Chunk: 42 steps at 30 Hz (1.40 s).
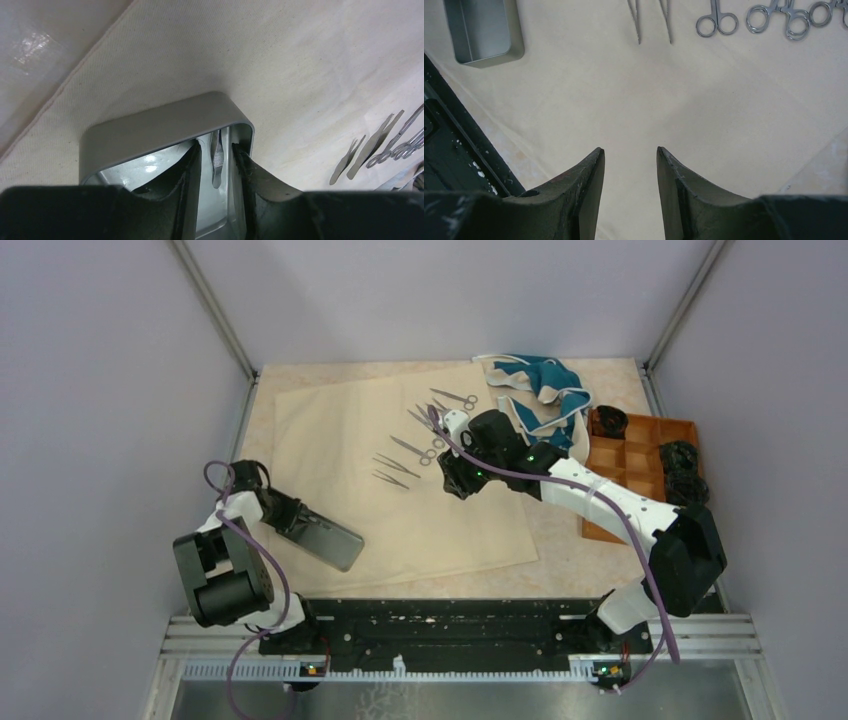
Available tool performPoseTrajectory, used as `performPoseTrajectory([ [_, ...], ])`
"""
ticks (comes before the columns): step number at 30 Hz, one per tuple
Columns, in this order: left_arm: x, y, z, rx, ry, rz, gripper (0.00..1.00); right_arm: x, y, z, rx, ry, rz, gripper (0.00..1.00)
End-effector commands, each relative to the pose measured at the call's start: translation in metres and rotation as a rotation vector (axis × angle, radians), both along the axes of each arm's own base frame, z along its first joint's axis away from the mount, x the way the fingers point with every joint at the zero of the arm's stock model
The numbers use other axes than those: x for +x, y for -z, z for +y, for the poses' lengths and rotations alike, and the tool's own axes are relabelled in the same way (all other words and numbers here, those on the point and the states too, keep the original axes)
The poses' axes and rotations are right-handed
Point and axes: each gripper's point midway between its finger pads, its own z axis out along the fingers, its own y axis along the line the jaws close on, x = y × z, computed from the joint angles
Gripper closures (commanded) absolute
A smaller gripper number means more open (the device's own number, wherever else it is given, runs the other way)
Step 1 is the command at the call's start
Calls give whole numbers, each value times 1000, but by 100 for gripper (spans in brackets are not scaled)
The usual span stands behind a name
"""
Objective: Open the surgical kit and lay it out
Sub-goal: Pick up the medical item from the container.
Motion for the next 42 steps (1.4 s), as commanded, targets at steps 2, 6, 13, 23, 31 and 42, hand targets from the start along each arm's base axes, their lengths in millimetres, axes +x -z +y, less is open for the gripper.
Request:
performPoseTrajectory([
  [2, -5, 5, 9, 34, -22, 67, 63, 4, -11, 6, 44, -3, -19, 57],
  [6, -19, 7, 15, 74, -7, 143, 67, 4, -12, 8, 52, -8, -17, 58],
  [13, -16, 11, 14, 69, 16, 135, 84, 3, -13, 10, 60, -15, -11, 59],
  [23, -16, 19, 19, 85, 17, 160, 83, 1, -13, 8, 56, -20, -13, 60],
  [31, -27, -20, 9, 67, 28, 132, 100, -12, -35, 18, 161, -136, -96, 48],
  [42, -60, -106, -94, -227, 50, 46, 100, -87, -58, 57, 283, -656, -612, 33],
])
